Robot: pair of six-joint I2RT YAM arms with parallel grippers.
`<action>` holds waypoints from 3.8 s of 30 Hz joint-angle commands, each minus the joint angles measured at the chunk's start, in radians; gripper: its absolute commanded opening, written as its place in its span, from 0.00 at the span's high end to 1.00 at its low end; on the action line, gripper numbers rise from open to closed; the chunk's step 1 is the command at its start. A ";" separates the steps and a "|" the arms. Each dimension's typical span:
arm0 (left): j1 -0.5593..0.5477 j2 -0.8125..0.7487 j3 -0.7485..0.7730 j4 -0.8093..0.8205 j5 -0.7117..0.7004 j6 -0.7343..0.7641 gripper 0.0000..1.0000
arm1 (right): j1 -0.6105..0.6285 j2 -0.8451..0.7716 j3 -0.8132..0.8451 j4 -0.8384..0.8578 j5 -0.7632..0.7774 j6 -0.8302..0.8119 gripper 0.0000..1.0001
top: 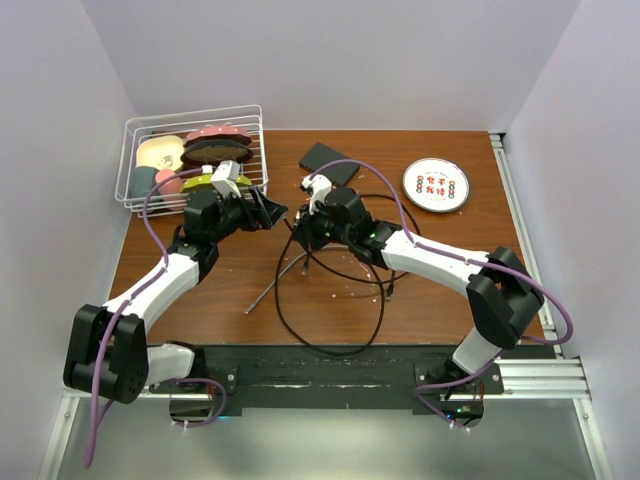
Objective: Insert the plug into the switch port
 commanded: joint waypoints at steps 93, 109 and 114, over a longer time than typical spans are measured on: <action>0.005 -0.034 -0.182 0.854 0.461 -0.283 0.49 | -0.100 -0.209 -0.263 0.664 -0.325 0.267 1.00; -0.011 0.042 0.149 0.165 -0.093 0.014 0.00 | -0.327 -0.134 -0.214 0.385 -0.150 0.267 1.00; -0.037 0.375 0.487 0.007 -0.118 0.108 0.00 | -0.401 -0.095 -0.183 0.351 -0.139 0.275 1.00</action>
